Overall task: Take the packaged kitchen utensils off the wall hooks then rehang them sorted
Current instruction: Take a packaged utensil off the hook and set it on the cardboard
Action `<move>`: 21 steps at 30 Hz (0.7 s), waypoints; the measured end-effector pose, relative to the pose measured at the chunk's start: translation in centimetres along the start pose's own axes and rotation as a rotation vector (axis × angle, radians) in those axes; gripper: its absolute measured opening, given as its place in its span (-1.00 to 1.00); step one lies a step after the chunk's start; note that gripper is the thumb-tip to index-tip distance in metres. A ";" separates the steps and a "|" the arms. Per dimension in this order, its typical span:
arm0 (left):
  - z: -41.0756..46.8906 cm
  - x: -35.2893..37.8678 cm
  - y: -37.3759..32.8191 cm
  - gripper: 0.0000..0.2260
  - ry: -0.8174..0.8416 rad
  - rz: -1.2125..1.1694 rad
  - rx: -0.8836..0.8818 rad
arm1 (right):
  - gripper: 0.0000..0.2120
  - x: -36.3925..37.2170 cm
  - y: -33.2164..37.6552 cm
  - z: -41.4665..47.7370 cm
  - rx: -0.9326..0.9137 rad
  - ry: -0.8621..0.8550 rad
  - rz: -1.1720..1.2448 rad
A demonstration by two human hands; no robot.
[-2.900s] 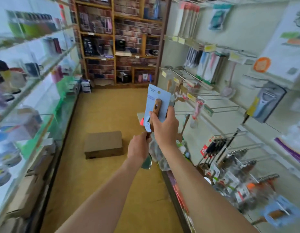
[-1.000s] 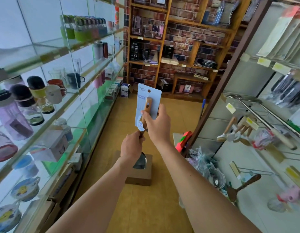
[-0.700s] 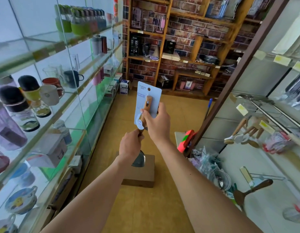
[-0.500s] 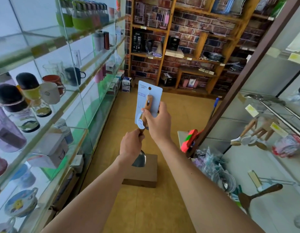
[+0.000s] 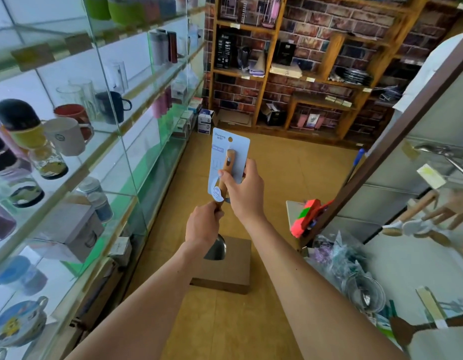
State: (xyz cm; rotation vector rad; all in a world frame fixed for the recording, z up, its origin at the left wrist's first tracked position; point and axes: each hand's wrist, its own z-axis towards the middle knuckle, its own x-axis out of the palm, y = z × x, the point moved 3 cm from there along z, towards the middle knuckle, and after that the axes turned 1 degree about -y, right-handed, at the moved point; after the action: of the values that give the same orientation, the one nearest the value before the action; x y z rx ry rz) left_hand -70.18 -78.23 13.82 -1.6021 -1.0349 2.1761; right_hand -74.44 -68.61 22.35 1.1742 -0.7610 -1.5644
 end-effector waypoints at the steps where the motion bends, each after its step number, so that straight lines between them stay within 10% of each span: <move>1: 0.6 0.3 -0.1 -0.89 0.000 -0.001 -0.007 | -0.73 0.1 -0.3 0.7 -0.002 0.006 0.001; 21: 14.8 3.5 -1.8 -0.91 -0.005 -0.031 -0.073 | -0.75 2.2 -3.6 15.1 -0.005 0.074 0.040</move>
State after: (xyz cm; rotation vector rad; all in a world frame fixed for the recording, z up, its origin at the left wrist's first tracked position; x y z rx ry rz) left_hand -85.28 -80.78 14.64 -1.6010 -1.1454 2.1462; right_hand -89.91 -70.70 23.45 1.1997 -0.7277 -1.4804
